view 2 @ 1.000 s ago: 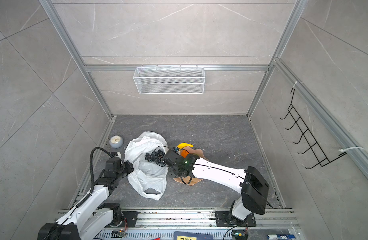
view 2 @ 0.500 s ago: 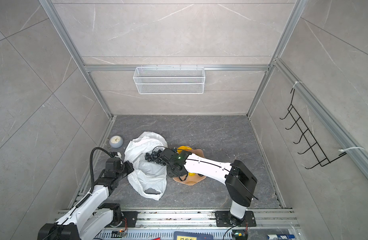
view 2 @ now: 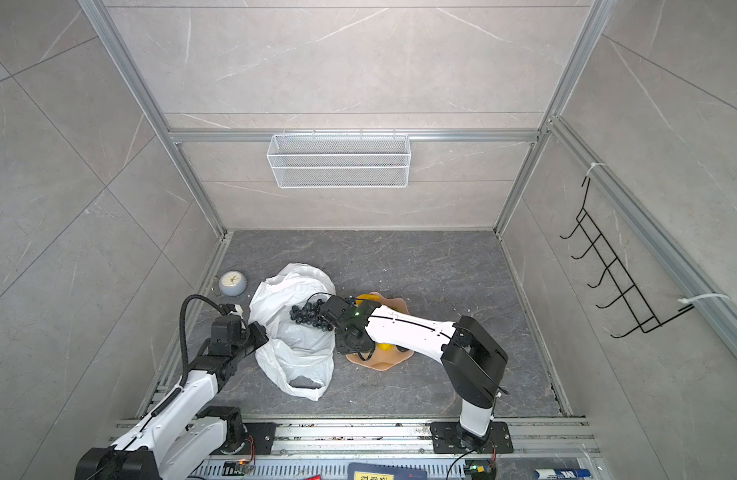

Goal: Take the fake fruits out of the plastic bag
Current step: 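Lower the banana onto the bowl fruits and open the right gripper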

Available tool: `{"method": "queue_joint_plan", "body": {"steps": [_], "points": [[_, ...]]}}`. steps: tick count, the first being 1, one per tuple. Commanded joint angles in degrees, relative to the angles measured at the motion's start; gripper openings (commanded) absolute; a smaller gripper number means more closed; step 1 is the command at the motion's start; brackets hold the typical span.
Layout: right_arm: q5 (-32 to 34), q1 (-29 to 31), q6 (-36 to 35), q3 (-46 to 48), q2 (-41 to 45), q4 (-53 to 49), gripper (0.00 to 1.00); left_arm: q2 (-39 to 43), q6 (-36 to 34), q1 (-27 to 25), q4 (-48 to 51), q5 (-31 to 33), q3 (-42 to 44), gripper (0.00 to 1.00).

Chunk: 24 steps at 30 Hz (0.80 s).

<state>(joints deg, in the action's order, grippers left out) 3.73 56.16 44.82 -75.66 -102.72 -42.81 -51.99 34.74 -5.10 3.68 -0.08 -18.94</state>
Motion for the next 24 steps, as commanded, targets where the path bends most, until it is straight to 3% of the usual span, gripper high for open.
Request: {"method": "queue_joint_plan", "body": {"steps": [1,15,24], "points": [[1.88,-0.40,0.01,-1.07,-0.57,-0.23,0.39,0.75,0.64,0.26,-0.31,0.08,-0.57,0.14],[8.50,0.35,-0.60,2.03,10.25,0.33,0.48,0.36,0.26,0.27,-0.92,-0.99,-0.58,0.14],[11.20,8.06,-2.78,-2.05,11.19,6.96,0.41,-1.89,-1.76,0.23,-2.27,-5.18,-1.47,0.13]]}}
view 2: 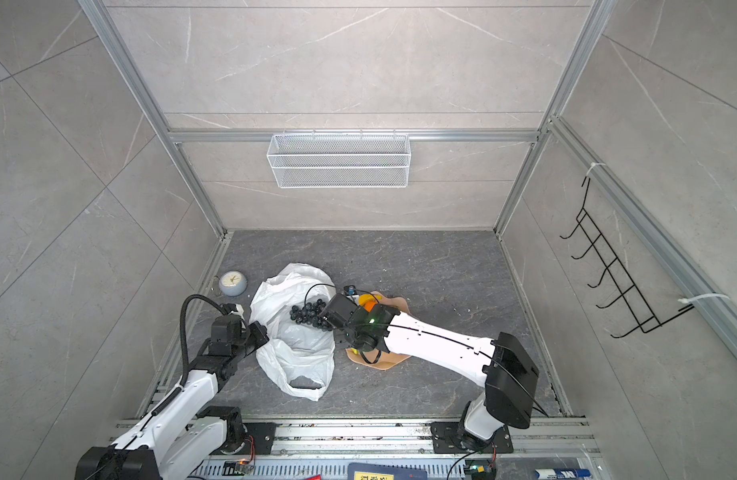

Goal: Take the fake fruits out of the plastic bag
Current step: 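Lower the banana onto the bowl fruits and open the right gripper, then reach the right gripper into the bag toward the black grapes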

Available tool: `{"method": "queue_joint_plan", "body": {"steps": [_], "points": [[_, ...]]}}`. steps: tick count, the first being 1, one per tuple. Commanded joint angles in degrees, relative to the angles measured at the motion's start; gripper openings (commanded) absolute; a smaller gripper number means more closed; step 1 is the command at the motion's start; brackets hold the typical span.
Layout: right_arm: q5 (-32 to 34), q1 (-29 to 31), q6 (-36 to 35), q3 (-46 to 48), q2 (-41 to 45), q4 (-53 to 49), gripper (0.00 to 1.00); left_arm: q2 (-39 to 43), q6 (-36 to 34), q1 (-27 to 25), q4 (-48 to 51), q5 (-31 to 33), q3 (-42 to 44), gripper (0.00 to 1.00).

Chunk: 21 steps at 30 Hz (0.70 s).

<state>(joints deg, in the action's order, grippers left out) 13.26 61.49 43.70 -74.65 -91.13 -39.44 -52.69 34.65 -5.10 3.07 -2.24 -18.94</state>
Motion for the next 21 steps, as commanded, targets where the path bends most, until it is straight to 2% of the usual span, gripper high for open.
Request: {"method": "queue_joint_plan", "body": {"steps": [1,7,11,21], "points": [[1.15,3.53,-2.16,-4.34,-1.45,4.67,0.40,-1.81,-1.91,0.18,-1.57,-3.70,-1.75,0.13],[-2.53,3.54,-1.80,-13.49,-15.01,7.04,0.34,-2.92,-2.74,-1.43,-1.61,-3.21,-2.43,0.16],[-11.69,-0.38,0.66,-17.72,-23.85,8.21,0.25,-2.88,-3.22,-2.43,-1.20,-2.35,-2.64,0.24],[-5.24,-1.08,2.16,-17.09,-27.25,6.99,0.28,-8.72,-4.26,-4.26,-1.32,-4.13,-5.19,0.40]]}}
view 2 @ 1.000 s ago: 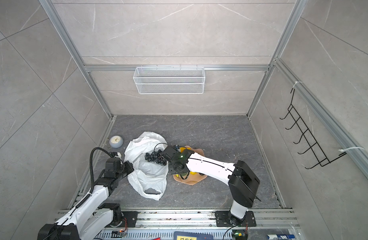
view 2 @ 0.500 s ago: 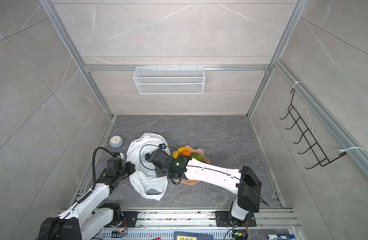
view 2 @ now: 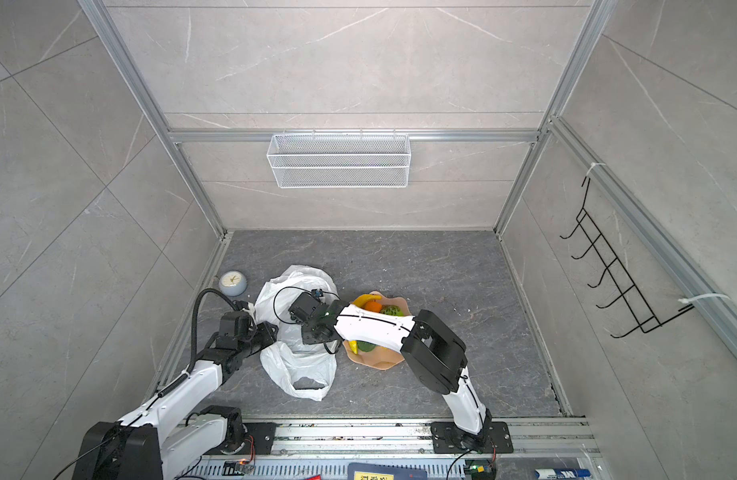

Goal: Take the fake fruits out of the plastic bag
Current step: 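Reach the right gripper into the bag toward the black grapes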

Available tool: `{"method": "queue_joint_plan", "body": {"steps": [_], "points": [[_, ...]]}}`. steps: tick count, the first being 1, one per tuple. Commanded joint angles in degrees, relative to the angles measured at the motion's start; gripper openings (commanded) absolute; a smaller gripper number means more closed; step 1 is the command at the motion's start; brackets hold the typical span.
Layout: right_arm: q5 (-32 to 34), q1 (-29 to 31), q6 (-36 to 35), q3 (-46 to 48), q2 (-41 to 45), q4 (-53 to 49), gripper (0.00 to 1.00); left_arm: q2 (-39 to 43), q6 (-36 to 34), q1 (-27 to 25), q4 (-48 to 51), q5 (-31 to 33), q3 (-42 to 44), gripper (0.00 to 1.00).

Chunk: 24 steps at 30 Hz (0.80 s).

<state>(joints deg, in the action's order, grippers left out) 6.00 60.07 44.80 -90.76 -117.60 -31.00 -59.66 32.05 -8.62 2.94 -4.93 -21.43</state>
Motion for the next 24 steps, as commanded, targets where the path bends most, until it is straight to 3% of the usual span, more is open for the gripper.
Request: {"method": "queue_joint_plan", "body": {"steps": [1,6,11,15,19,24], "points": [[2.41,0.18,1.25,-1.05,-1.00,-1.71,0.28,-2.85,-2.02,-1.08,-1.11,-1.97,-3.27,0.41],[5.71,-0.17,2.43,-2.35,-2.52,-5.03,0.28,-5.73,-3.31,-3.59,-1.12,-2.34,-4.90,0.51],[7.36,-0.73,2.98,-2.89,-3.38,-4.73,0.44,-5.34,-3.40,-4.56,-0.82,-0.62,-4.92,0.58],[9.14,-1.36,2.49,-3.93,-3.40,-4.54,0.58,-4.83,-2.97,-4.54,-0.66,0.49,-4.68,0.57],[10.61,-3.04,1.74,-6.62,-4.67,-5.69,0.65,-4.23,-2.03,-4.56,0.04,2.27,-4.54,0.48],[14.11,-4.16,0.73,-12.10,-7.78,-8.36,0.75,-3.71,-0.43,-4.56,1.56,6.30,-4.65,0.44]]}}
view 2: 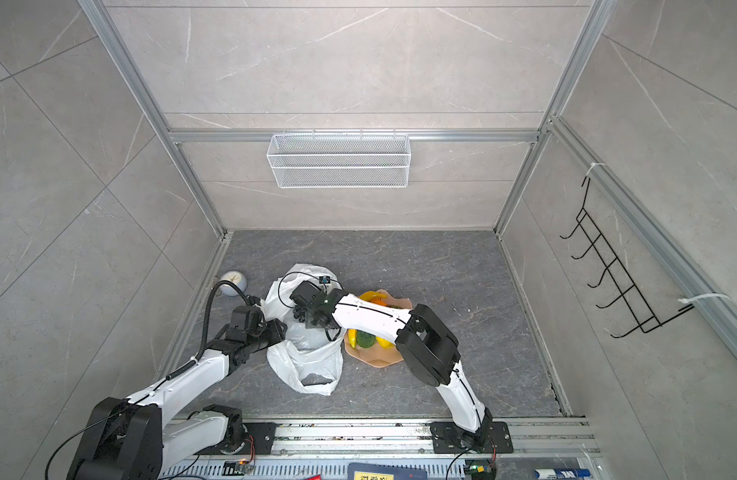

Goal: Take the fake fruits out of the plastic bag
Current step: 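Reach the right gripper into the bag toward the black grapes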

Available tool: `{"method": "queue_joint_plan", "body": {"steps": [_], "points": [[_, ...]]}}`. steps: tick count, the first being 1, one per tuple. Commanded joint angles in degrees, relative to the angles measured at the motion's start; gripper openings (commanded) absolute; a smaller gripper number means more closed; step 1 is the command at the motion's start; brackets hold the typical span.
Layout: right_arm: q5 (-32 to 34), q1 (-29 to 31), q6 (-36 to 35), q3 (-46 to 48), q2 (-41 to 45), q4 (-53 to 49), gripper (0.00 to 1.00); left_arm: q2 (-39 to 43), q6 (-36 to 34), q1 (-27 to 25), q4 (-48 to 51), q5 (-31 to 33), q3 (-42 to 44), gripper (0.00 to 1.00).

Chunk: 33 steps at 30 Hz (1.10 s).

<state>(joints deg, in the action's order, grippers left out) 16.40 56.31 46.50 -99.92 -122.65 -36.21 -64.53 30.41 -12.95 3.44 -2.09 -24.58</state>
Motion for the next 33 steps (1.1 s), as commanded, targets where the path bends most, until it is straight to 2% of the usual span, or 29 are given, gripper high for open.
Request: {"method": "queue_joint_plan", "body": {"steps": [1,9,14,20,25,28,33], "points": [[3.79,-0.65,-0.97,-4.32,-3.79,-3.83,0.76,1.20,1.27,-0.19,1.10,3.79,-1.43,0.44],[1.18,-1.37,-2.16,-10.25,-9.18,-5.90,0.81,2.80,1.93,-0.15,1.54,5.72,-0.83,0.45],[-6.87,-0.90,-4.07,-5.43,-8.00,1.85,0.84,3.27,2.31,-0.13,1.77,6.63,-0.64,0.46],[-9.48,2.95,-7.20,-11.61,-11.02,1.18,0.82,2.35,2.55,-0.14,1.98,7.21,-0.99,0.47],[-10.52,4.49,-8.71,-17.50,-13.25,-0.57,0.79,-0.97,1.37,-0.15,1.78,3.25,-2.55,0.50],[-9.03,4.97,-8.21,-14.26,-10.60,0.14,0.76,-2.52,1.01,-0.15,2.39,1.12,-3.45,0.53],[-6.79,6.46,-6.71,-2.40,-3.53,5.78,0.64,-2.60,1.56,-0.15,2.85,1.53,-3.41,0.52]]}}
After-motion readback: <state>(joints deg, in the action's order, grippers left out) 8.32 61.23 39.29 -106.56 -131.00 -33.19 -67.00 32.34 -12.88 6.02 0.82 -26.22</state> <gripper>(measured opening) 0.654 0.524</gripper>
